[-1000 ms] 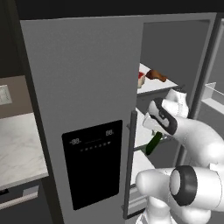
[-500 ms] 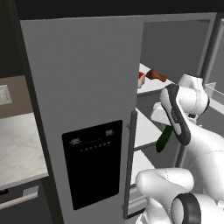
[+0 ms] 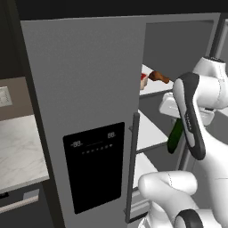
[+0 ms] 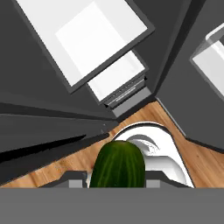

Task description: Gather the cucumber and squash from the fridge and place them on a tray on the dining counter. Then gather the steak and chicken drumstick from the fridge and place them on the other tray.

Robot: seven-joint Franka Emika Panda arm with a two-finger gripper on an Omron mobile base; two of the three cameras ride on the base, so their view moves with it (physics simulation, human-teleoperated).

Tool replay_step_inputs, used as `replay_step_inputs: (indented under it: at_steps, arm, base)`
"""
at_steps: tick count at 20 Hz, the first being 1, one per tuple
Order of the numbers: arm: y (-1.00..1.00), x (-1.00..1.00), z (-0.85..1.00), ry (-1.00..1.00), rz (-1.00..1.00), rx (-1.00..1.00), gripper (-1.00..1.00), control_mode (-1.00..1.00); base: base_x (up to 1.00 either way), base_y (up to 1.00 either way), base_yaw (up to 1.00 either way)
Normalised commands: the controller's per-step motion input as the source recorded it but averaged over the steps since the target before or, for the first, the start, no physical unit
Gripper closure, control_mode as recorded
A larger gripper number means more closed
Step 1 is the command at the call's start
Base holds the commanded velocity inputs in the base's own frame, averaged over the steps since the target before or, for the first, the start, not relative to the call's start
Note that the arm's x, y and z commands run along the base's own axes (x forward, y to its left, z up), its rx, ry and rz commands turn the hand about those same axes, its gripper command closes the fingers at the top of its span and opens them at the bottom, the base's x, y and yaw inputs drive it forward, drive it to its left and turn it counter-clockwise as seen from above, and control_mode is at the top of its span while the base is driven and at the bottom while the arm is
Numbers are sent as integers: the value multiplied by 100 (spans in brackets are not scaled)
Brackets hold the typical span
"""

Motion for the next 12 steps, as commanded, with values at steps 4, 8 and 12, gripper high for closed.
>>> replay_step_inputs:
  at_steps: [4, 8, 12]
  arm:
    - [25, -58, 40, -18, 0, -10, 100, -100]
    - [25, -30, 5, -29, 0, -10, 100, -100]
    - [3, -25, 30, -24, 0, -1, 100, -100]
  base:
    - [0, 0, 0]
    - [0, 0, 0]
    - [0, 0, 0]
